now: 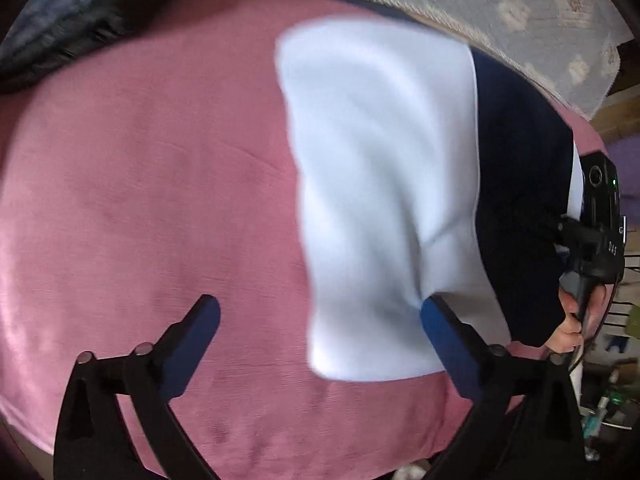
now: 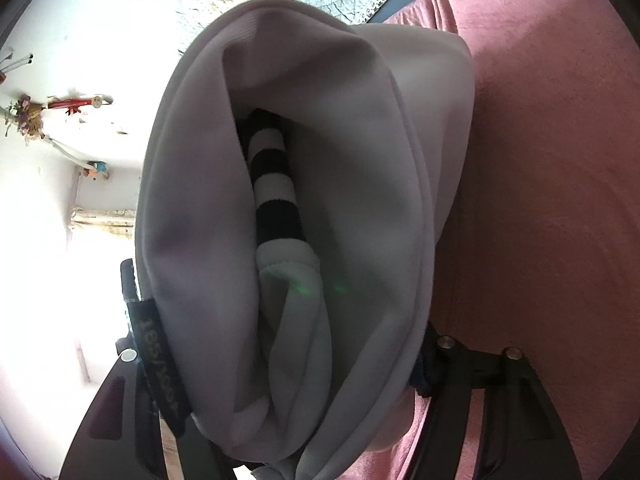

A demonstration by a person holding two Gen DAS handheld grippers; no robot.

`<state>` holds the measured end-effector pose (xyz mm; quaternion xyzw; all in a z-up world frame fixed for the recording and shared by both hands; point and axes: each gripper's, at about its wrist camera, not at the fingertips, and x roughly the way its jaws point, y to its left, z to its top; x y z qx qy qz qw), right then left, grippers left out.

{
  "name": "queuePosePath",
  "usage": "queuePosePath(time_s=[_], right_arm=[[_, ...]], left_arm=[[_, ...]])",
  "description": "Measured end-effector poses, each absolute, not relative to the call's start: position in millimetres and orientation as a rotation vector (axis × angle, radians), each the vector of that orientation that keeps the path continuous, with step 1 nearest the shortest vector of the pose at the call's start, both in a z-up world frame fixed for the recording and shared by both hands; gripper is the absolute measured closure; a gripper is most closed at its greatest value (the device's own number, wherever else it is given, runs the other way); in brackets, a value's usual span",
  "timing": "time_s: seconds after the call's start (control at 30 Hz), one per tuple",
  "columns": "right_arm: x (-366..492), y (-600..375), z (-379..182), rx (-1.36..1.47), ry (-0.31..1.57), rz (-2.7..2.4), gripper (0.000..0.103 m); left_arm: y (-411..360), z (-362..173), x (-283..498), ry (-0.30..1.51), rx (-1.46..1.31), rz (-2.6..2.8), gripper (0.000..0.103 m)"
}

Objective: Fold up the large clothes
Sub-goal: 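Lift the folded jacket with the right tool while the left tool grips its other side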

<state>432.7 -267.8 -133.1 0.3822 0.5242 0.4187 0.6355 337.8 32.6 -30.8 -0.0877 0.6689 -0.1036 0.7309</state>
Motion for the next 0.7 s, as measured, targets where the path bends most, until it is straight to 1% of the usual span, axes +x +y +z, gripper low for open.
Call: queuePosePath(time_s=[0.07,0.2,0.3,0.33,0.37,0.4,0.5,0.6,0.7], right_arm=[[433.4,-270.2,-131.6,0.806,1.215,0.915,0.035],[431.3,-277.8,-133.2,0.814,1.233,0.857,0.035],[429.6,-278.1,-131.8,0.771,1.21,0.857,0.031],[428.8,-276.1,-131.0,0.769,1.2,0.857,0.032],[429.2,-271.5,-129.3,0.787,1.197,0.857,0.034],[430.8,-271.6,-131.9,0.812,1.197,0.86,0.035],[424.2,-272.6,-118.7,0.795,1.157,0.905,0.036],[419.3,-259.4,-97.1,0.725,1.141,0.938,0.036],[426.4,-250.4,-92.3,0.749,1.168,0.958,0.036]], left_arm=[[25.9,-45.5,340.1,1.497,-0.227,-0.238,0.0],[29.9,-60.8,346.5,1.507,-0.339,-0.269,0.0],[29.5,-60.0,342.2,1.467,-0.323,-0.265,0.001],[29.8,-57.7,338.9,1.443,-0.318,-0.27,0.007],[23.6,-53.8,334.7,1.422,-0.331,-0.304,0.038],[15.4,-47.3,330.4,1.424,-0.341,-0.33,0.05],[-1.6,-28.4,324.2,1.412,-0.202,-0.264,0.058],[0.1,-19.7,320.6,1.431,-0.154,-0.222,0.061],[11.6,-0.3,315.7,1.394,-0.107,-0.184,0.062]])
